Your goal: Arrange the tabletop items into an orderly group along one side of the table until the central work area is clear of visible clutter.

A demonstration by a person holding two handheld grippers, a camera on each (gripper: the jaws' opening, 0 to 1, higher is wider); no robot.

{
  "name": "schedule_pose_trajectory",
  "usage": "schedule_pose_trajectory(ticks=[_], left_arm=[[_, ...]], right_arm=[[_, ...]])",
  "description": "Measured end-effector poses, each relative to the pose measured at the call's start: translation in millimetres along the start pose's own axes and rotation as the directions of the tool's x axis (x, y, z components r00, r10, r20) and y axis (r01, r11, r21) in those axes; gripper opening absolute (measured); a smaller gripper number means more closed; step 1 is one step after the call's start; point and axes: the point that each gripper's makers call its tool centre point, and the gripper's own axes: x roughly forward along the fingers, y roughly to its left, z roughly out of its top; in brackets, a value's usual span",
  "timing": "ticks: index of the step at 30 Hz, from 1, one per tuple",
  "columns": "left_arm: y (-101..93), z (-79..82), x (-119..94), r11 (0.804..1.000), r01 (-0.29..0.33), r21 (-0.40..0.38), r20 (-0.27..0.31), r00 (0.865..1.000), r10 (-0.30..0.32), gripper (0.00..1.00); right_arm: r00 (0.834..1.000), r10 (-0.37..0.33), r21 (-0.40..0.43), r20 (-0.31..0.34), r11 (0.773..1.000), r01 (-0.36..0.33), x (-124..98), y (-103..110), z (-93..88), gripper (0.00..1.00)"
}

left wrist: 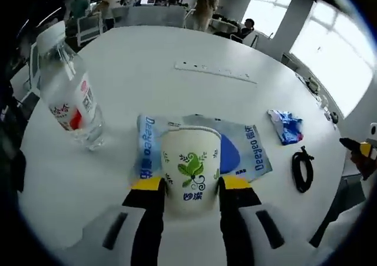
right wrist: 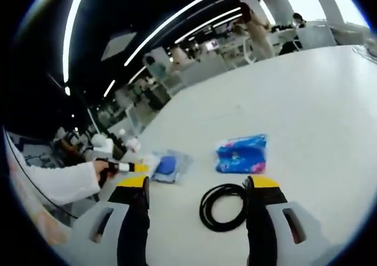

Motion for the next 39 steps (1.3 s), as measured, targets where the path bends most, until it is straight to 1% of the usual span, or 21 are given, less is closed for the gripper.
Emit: schedule_pose_trajectory(ticks=[3,5,7,8,11,13,16,17,20,23,24,25,26,28,31,34,35,36,37,38,39], left_arm=[[-1.5,2.3,-2.3,1.0,0.014,-0.024,0.025,1.0,-0.013,0.35],[-7.9,8.2,-6.9,0.994,0.048,-0.098,0.077,0.996,-0.04,0.35],[-13.7,15.1,-13.5,0.987,0.081,-0.136,0.129,0.99,-0.063,0.34],[-20.5,22.3,-19.7,0.985,0.113,-0.131,0.175,0.98,-0.089,0.34],[-37.3,33.1,-33.4,0.982,0.168,-0.088,0.243,0.96,-0.143,0.34],[-51.6,41.5,-43.8,0.971,0.225,-0.083,0.293,0.936,-0.192,0.34],[-71.2,56.0,-59.6,0.945,0.319,-0.075,0.391,0.881,-0.267,0.34],[-77.9,59.8,-65.6,0.942,0.334,-0.042,0.417,0.862,-0.287,0.34],[-96.4,65.8,-78.5,0.934,0.355,0.049,0.448,0.827,-0.338,0.34],[-117.5,75.4,-94.6,0.905,0.417,0.086,0.508,0.763,-0.4,0.34],[-126.9,79.1,-102.3,0.891,0.44,0.113,0.529,0.732,-0.429,0.34],[-132.7,81.3,-106.2,0.882,0.45,0.14,0.539,0.713,-0.449,0.34],[-138.4,81.1,-109.5,0.873,0.464,0.149,0.538,0.703,-0.465,0.34],[-154.3,80.2,-116.4,0.845,0.493,0.209,0.529,0.67,-0.521,0.34],[-171.7,72.9,-120.1,0.806,0.523,0.277,0.492,0.643,-0.586,0.34],[-180.6,69.8,-124.8,0.784,0.542,0.303,0.487,0.619,-0.616,0.34],[-186.1,68.8,-128.1,0.763,0.564,0.315,0.482,0.597,-0.641,0.34],[-189.7,68.1,-130.3,0.748,0.581,0.321,0.479,0.582,-0.657,0.34],[-197.8,65.2,-134.9,0.719,0.609,0.334,0.465,0.557,-0.688,0.34],[-201.8,63.9,-137.6,0.701,0.625,0.344,0.457,0.541,-0.706,0.34],[-208.0,62.5,-142.4,0.671,0.652,0.353,0.445,0.514,-0.733,0.34]], right_arm=[[1.0,0.011,-0.01,-0.013,1.0,-0.011,3.4,6.4,-1.6,0.65],[1.0,0.019,-0.014,-0.021,1.0,-0.019,5.1,9.7,-3.1,0.65],[0.999,0.032,-0.013,-0.028,0.999,-0.033,5.7,12.5,-4.0,0.64],[0.998,0.049,0.004,-0.025,0.999,-0.049,7.1,16.2,-3.1,0.64],[0.997,0.071,0.016,-0.024,0.997,-0.071,10.9,21.9,-1.2,0.64],[0.996,0.084,0.012,-0.027,0.996,-0.083,14.4,27.7,-0.9,0.64],[0.993,0.112,0.016,-0.029,0.994,-0.111,19.8,36.0,-0.5,0.63],[0.992,0.123,0.026,-0.027,0.992,-0.122,20.9,39.6,0.0,0.63],[0.987,0.162,0.055,-0.02,0.985,-0.161,25.9,50.6,2.2,0.63],[0.981,0.196,0.065,-0.013,0.979,-0.195,29.3,63.7,5.9,0.63],[0.977,0.211,0.07,-0.012,0.975,-0.209,31.0,68.9,7.7,0.62],[0.975,0.22,0.074,-0.012,0.973,-0.218,31.9,72.2,8.4,0.62],[0.972,0.236,0.079,-0.015,0.969,-0.234,33.5,76.7,9.5,0.61],[0.964,0.267,0.088,-0.006,0.96,-0.265,34.3,85.4,13.4,0.6],[0.95,0.312,0.093,0.016,0.945,-0.312,32.8,97.3,22.2,0.58],[0.939,0.343,0.092,0.033,0.934,-0.345,32.1,103.1,29.4,0.57],[0.931,0.362,0.086,0.036,0.927,-0.364,31.5,105.9,31.5,0.56],[0.926,0.376,0.082,0.038,0.922,-0.378,31.0,108.2,32.1,0.55],[0.919,0.393,0.079,0.038,0.915,-0.395,30.3,110.5,32.1,0.54],[0.907,0.419,0.083,0.034,0.904,-0.42,29.3,113.3,31.5,0.53],[0.898,0.439,0.086,0.035,0.893,-0.441,27.9,116.1,31.8,0.53]])
